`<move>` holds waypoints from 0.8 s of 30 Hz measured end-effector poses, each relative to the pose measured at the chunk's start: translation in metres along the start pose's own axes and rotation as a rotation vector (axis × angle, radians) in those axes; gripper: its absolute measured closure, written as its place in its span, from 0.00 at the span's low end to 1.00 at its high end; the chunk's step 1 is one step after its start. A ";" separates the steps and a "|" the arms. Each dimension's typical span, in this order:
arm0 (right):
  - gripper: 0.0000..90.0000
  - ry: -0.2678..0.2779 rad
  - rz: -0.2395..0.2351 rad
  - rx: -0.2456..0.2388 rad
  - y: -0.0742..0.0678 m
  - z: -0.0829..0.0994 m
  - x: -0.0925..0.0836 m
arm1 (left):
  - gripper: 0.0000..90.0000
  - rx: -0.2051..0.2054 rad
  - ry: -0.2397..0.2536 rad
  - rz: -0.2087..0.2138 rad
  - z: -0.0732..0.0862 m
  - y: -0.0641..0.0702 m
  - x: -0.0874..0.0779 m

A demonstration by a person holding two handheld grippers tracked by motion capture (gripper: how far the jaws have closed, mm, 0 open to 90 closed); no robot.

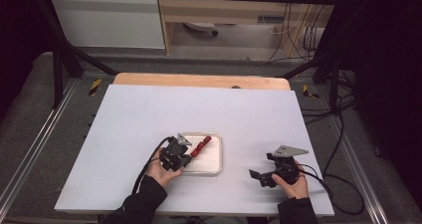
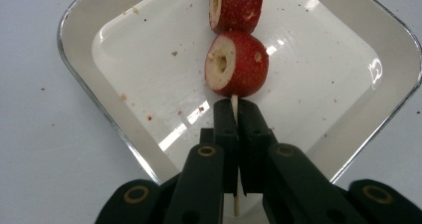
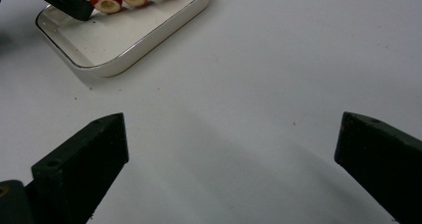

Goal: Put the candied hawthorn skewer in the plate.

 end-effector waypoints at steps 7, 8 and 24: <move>0.01 0.007 -0.003 0.003 0.000 -0.001 -0.001 | 0.83 0.027 0.048 0.018 0.000 -0.003 -0.009; 0.01 0.007 -0.004 0.005 -0.001 -0.001 -0.002 | 0.79 0.035 0.062 0.020 0.000 -0.004 -0.012; 0.01 0.012 -0.004 0.011 0.000 -0.001 -0.002 | 0.20 0.042 0.155 0.054 0.032 -0.039 -0.047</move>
Point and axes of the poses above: each handheld gripper's, and its own axes: x roughly forward along the jaws, z roughly out of its underside, y roughly to its right, the point moved 7 cm from there along x, roughly forward along the jaws, and after that the axes turned 6 degrees about -z, right-handed, at the moved point
